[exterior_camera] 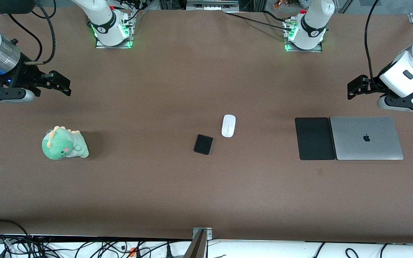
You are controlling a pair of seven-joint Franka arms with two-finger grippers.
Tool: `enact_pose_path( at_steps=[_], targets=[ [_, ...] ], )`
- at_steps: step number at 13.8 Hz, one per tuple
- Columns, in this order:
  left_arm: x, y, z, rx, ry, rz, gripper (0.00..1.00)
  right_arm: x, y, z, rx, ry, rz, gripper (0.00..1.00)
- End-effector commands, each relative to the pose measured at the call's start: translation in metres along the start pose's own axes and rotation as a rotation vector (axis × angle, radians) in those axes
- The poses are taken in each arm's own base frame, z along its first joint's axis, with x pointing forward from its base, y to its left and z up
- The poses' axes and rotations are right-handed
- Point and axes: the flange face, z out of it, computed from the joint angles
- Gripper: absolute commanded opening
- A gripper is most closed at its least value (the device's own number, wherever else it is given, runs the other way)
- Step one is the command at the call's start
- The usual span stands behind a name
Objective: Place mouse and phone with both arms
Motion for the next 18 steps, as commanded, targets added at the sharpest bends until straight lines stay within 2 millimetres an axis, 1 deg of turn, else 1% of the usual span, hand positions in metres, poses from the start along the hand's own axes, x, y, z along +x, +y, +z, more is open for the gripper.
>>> enact_pose_path(
  at_steps=[1,7,8,9,10,12,13,15,17,18],
  targets=[
    [0.005,0.000,-0.005,-0.009,-0.007,0.014,1.00,0.006,0.002,-0.003,0.001,0.008,-0.011,1.00],
    [0.004,0.001,0.002,-0.020,-0.038,0.017,1.00,0.005,-0.004,-0.004,0.003,0.011,-0.018,1.00],
    [0.004,0.003,0.008,-0.020,-0.051,0.027,1.00,0.005,-0.004,-0.004,0.003,0.011,-0.018,1.00],
    [0.007,0.013,0.022,-0.023,-0.082,0.046,1.00,0.005,-0.004,-0.004,0.003,0.011,-0.018,1.00],
    [0.016,0.042,0.047,-0.028,-0.127,0.089,1.00,0.005,-0.004,-0.004,0.003,0.011,-0.018,1.00],
    [0.037,0.100,0.103,-0.046,-0.197,0.140,1.00,0.005,-0.004,-0.004,0.005,0.012,-0.016,1.00],
    [0.046,0.123,0.127,-0.044,-0.195,0.130,1.00,0.005,-0.004,-0.004,0.005,0.012,-0.016,1.00],
    [0.061,0.165,0.171,-0.050,-0.175,0.163,1.00,0.005,-0.005,-0.005,0.005,0.015,-0.018,1.00],
    [0.071,0.212,0.213,-0.093,-0.134,0.161,1.00,0.006,-0.005,-0.005,0.005,0.017,-0.013,1.00],
    [0.072,0.238,0.232,-0.096,-0.111,0.145,1.00,0.005,-0.005,-0.006,0.005,0.018,-0.012,1.00]
  ],
)
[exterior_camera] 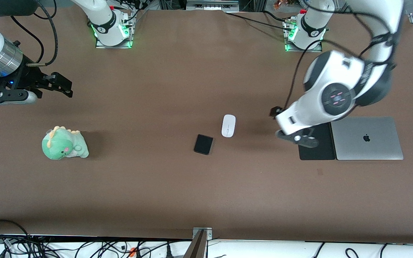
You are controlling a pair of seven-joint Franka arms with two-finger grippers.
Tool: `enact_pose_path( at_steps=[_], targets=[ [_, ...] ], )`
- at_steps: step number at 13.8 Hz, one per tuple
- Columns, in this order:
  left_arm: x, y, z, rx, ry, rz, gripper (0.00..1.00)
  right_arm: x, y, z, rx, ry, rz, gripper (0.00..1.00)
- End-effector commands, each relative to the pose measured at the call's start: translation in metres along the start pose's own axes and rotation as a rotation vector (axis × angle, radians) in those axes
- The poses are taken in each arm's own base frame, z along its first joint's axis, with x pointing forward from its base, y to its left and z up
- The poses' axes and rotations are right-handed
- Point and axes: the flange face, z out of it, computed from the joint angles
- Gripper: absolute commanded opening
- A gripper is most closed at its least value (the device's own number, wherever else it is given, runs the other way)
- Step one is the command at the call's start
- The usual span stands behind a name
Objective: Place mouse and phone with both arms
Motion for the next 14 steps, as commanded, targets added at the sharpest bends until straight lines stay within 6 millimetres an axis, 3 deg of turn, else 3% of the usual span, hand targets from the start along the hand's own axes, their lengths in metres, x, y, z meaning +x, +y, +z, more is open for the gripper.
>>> enact_pose_path(
  at_steps=[1,3,4,5,7,11,14],
  targets=[
    [0.020,0.059,0.043,-0.026,0.064,-0.060,1.00,0.003,-0.001,-0.006,0.004,0.012,-0.004,1.00],
    [0.022,0.105,0.095,-0.027,0.116,-0.070,1.00,0.004,-0.001,-0.006,0.005,0.018,0.001,1.00],
    [0.019,0.115,0.122,-0.033,0.152,-0.063,1.00,0.004,-0.001,-0.005,0.005,0.016,0.002,1.00],
    [0.014,0.113,0.147,-0.044,0.197,-0.061,1.00,0.004,-0.001,-0.005,0.005,0.016,0.002,1.00],
    [-0.004,0.122,0.183,-0.055,0.242,-0.043,1.00,0.004,-0.001,-0.005,0.005,0.016,0.002,1.00],
    [-0.017,0.145,0.217,-0.040,0.205,-0.038,1.00,0.004,0.001,-0.005,0.003,0.015,0.002,1.00],
    [-0.016,0.145,0.220,-0.015,0.210,-0.016,1.00,0.005,0.002,-0.005,0.003,0.016,0.002,1.00]
  ],
)
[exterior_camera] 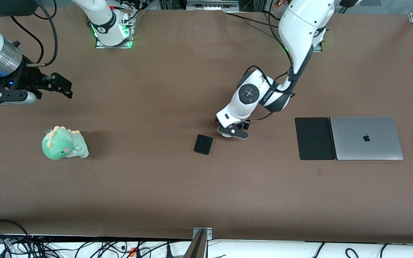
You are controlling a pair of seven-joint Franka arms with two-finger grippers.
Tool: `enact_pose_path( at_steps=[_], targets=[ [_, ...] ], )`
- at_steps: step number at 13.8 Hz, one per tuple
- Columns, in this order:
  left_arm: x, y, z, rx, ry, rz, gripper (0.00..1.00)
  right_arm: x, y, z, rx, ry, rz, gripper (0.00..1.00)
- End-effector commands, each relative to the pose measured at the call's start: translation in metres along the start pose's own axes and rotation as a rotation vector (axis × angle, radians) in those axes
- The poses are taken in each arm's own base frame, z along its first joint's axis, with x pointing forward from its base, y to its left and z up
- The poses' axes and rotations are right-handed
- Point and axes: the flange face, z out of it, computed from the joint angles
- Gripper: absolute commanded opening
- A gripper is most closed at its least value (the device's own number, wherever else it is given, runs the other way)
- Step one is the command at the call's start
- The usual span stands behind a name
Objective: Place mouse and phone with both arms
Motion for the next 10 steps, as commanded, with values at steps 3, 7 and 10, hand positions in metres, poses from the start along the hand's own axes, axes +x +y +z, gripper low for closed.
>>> enact_pose_path(
  at_steps=[3,7,10],
  targets=[
    [-0.005,0.008,0.008,0.033,0.011,0.034,1.00,0.003,0.002,-0.005,0.001,0.008,0.006,1.00],
    [0.004,-0.006,-0.006,0.069,0.025,0.047,0.20,0.008,-0.006,0.007,-0.001,-0.005,-0.020,1.00],
    [0.036,-0.054,-0.076,0.118,-0.042,-0.033,0.20,0.018,-0.021,0.041,-0.012,-0.070,-0.048,1.00]
  ],
)
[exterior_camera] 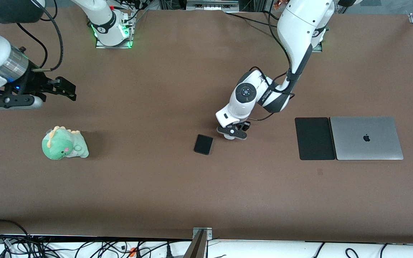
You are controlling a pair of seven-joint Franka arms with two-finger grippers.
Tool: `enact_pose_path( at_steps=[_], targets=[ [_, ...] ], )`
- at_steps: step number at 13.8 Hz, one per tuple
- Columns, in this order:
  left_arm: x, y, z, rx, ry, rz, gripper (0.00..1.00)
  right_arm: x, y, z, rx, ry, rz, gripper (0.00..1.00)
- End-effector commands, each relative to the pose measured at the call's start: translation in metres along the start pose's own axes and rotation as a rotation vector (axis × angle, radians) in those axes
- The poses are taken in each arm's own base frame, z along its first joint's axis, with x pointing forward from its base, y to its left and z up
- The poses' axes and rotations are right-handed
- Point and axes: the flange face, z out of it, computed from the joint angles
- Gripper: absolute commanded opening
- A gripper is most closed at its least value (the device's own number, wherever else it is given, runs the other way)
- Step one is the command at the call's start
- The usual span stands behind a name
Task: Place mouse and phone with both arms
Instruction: 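Lower the mouse onto the mousepad while the right gripper reaches the phone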
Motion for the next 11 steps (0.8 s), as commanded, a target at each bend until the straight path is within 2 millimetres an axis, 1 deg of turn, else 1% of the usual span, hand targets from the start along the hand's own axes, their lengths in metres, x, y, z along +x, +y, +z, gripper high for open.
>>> enact_pose_path(
  at_steps=[1,2,3,4,5,6,7,8,9,10,11],
  targets=[
    [0.036,-0.086,-0.078,0.052,-0.075,-0.101,0.21,0.010,-0.012,0.020,-0.011,-0.042,-0.031,1.00],
    [0.045,-0.128,-0.090,0.060,-0.124,-0.113,0.21,0.012,-0.023,0.031,-0.024,-0.060,-0.050,1.00],
    [0.048,-0.168,-0.094,0.059,-0.167,-0.118,0.21,0.014,-0.028,0.044,-0.034,-0.087,-0.059,1.00],
    [0.047,-0.209,-0.092,0.057,-0.185,-0.163,0.21,0.014,-0.030,0.044,-0.039,-0.088,-0.064,1.00],
    [0.045,-0.243,-0.090,0.052,-0.197,-0.201,0.21,0.013,-0.043,0.046,-0.042,-0.091,-0.086,1.00],
    [0.038,-0.267,-0.081,0.066,-0.222,-0.200,0.27,0.012,-0.064,0.055,-0.050,-0.096,-0.105,1.00],
    [0.030,-0.292,-0.072,0.094,-0.241,-0.176,0.26,0.014,-0.083,0.068,-0.052,-0.108,-0.112,1.00],
    [0.026,-0.320,-0.070,0.114,-0.247,-0.166,0.26,0.017,-0.098,0.081,-0.049,-0.106,-0.062,1.00],
    [0.020,-0.337,-0.064,0.107,-0.260,-0.172,0.26,0.024,-0.112,0.096,-0.038,-0.090,0.000,1.00],
    [0.014,-0.339,-0.059,0.105,-0.276,-0.169,0.26,0.025,-0.142,0.111,-0.012,-0.073,0.026,1.00],
    [0.009,-0.339,-0.054,0.105,-0.290,-0.169,0.26,0.027,-0.168,0.132,0.010,-0.070,0.072,1.00]
  ],
)
